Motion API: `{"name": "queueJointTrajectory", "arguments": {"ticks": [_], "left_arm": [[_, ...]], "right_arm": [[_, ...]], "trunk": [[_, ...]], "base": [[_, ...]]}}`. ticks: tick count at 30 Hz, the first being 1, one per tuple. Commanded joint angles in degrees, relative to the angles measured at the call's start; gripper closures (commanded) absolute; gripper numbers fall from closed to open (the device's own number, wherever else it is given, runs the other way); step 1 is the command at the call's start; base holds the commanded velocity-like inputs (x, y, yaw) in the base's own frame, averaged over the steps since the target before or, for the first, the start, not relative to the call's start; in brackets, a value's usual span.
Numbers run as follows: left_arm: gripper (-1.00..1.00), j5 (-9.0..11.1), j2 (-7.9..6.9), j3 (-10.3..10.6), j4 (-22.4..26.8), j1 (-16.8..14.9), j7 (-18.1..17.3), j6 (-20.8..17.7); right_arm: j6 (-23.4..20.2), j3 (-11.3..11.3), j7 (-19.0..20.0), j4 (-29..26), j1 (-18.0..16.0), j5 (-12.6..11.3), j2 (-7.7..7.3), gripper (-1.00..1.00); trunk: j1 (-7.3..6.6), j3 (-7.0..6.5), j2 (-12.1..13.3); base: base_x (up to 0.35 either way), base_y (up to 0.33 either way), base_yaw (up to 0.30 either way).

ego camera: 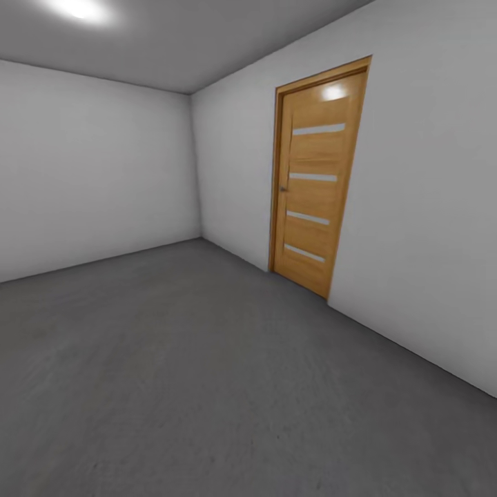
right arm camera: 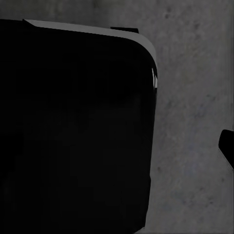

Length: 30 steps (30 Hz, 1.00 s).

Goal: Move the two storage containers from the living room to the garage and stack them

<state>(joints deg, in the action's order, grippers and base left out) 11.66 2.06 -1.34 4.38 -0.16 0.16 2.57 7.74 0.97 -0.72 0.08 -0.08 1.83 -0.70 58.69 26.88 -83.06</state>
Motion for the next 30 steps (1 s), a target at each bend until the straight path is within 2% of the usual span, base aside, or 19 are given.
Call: {"name": "queueJointTrajectory", "arguments": {"ticks": [1, 10, 30], "left_arm": [[-1.0, 0.28, 0.02, -0.08, -0.01, -0.02, 0.02, 0.15], [-1.0, -0.19, 0.13, 0.12, -0.02, -0.02, 0.02, 0.15], [-1.0, 0.37, -0.04, -0.02, -0.07, -0.02, 0.02, 0.05]], "right_arm": [[0.17, 0.08, -0.07, 0.01, -0.01, 0.19, -0.01, -1.0], [0.17, 0.08, -0.07, 0.01, -0.01, 0.19, -0.01, -1.0], [0.17, 0.08, -0.07, 0.01, -0.01, 0.19, -0.01, -1.0]], "trunk": [[0.03, 0.05, -0.02], [0.03, 0.05, -0.02], [0.03, 0.05, -0.02]], "base": [[0.323, 0.0, 0.0], [0.323, 0.0, 0.0], [0.323, 0.0, 0.0]]}}
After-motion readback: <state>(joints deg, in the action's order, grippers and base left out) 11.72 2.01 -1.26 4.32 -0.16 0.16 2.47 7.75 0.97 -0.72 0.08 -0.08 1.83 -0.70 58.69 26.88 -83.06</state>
